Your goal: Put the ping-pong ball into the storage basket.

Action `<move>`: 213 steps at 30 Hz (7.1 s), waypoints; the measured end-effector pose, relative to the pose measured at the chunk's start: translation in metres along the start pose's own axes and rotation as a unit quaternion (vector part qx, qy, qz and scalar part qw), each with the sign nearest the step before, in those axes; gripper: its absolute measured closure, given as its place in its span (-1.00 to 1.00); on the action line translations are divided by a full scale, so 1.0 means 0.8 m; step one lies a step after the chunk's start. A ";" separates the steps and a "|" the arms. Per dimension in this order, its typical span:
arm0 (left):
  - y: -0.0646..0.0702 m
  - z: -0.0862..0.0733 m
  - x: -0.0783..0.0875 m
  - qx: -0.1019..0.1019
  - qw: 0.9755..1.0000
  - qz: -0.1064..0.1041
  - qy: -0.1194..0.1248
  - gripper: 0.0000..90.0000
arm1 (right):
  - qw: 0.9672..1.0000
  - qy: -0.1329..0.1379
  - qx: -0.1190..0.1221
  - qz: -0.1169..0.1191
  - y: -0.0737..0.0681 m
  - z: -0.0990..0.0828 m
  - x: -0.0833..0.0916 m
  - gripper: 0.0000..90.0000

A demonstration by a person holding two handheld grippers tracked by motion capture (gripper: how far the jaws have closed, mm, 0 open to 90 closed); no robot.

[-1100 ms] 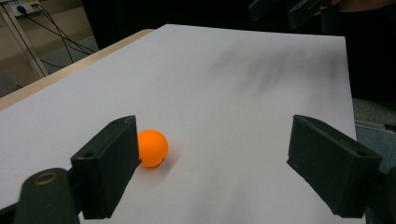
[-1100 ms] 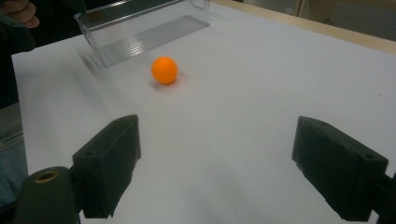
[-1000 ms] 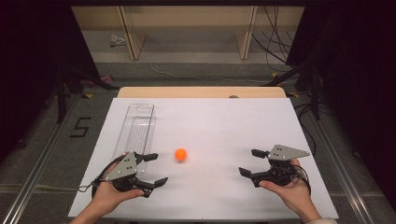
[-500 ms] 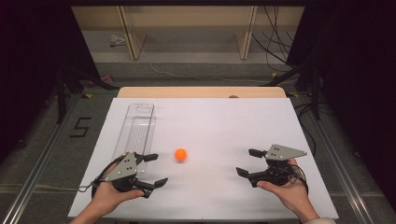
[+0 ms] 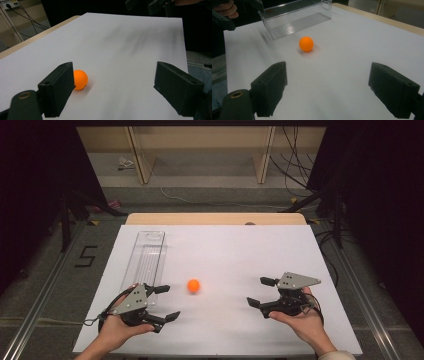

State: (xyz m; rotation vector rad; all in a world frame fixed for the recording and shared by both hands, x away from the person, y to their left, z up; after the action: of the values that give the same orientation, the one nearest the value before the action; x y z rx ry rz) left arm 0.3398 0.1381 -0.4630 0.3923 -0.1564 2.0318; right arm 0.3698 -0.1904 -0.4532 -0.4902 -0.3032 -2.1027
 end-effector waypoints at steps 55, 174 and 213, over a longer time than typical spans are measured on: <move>0.003 -0.002 -0.001 -0.005 1.000 -0.009 -0.010 -0.65 | 0.998 -0.019 0.038 0.046 -0.019 0.038 -0.092 -0.64; 0.003 -0.003 -0.001 -0.007 1.000 -0.012 -0.011 -0.65 | 0.986 -0.123 0.067 0.089 -0.044 0.023 -0.273 0.10; 0.003 -0.004 -0.001 -0.007 1.000 -0.012 -0.011 -0.65 | 0.993 -0.077 0.051 0.076 -0.033 0.055 -0.243 0.14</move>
State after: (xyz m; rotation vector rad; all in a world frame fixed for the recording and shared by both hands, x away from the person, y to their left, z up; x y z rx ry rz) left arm 0.3373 0.1373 -0.4657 0.4070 -0.1779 2.0017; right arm 0.4533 -0.0141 -0.5034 -0.5977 -0.4459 -1.8963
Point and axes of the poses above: each handheld gripper's, and its own axes: x roughly backward along the jaws, z roughly out of its top, y roughly to its right, the point moved 6 cm from there along -x, roughly forward along the jaws, and after that the axes turned 6 degrees about x, right-handed, at the moved point
